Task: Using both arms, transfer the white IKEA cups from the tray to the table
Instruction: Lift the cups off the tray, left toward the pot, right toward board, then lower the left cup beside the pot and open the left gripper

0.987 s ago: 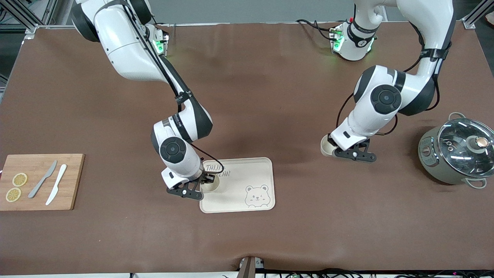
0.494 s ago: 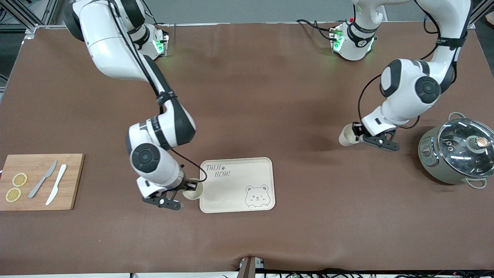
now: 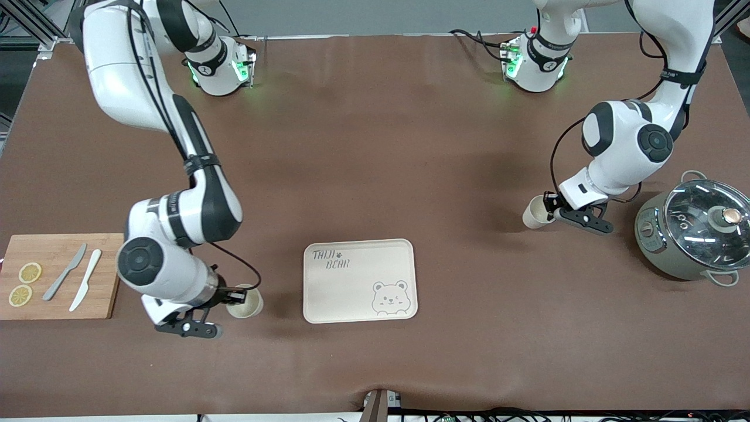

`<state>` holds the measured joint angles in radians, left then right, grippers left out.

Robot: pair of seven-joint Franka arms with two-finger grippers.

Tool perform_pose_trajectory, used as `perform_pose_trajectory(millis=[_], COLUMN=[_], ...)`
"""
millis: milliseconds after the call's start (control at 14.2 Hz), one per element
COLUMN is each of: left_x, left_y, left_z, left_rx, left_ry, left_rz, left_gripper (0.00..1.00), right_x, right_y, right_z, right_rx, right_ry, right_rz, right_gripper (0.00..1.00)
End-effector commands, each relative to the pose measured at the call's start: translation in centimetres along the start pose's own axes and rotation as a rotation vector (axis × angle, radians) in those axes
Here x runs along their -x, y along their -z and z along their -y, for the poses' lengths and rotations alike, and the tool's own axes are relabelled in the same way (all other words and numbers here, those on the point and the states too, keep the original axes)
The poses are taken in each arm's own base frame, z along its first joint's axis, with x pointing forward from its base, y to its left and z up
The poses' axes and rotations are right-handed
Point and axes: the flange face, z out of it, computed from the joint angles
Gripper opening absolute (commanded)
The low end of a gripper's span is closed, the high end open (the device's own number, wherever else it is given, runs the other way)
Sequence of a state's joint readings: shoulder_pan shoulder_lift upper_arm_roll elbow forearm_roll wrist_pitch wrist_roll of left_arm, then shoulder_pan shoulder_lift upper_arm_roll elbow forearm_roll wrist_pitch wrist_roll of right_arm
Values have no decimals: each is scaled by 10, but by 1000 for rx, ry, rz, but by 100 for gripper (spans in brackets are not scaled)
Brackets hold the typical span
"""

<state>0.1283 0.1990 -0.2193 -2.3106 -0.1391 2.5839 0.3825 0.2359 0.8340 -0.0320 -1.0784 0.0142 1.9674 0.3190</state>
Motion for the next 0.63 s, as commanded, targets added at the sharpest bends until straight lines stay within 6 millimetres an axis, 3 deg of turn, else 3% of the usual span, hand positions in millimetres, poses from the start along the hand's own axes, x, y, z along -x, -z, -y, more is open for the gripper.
perform_pose_trajectory(millis=[0,564], left_x=[0,3], left_y=[-11,-39], left_z=[2,1], left_rx=[-2,-14], left_ry=[-26,-52], left_rz=[-26,-61], left_gripper=[0,0], right_x=[-8,-31], right_y=[11,9], right_z=[-30,-149], right_rx=[-28,-22], right_ry=[42,202], right_rz=[13,18], right_gripper=[0,0])
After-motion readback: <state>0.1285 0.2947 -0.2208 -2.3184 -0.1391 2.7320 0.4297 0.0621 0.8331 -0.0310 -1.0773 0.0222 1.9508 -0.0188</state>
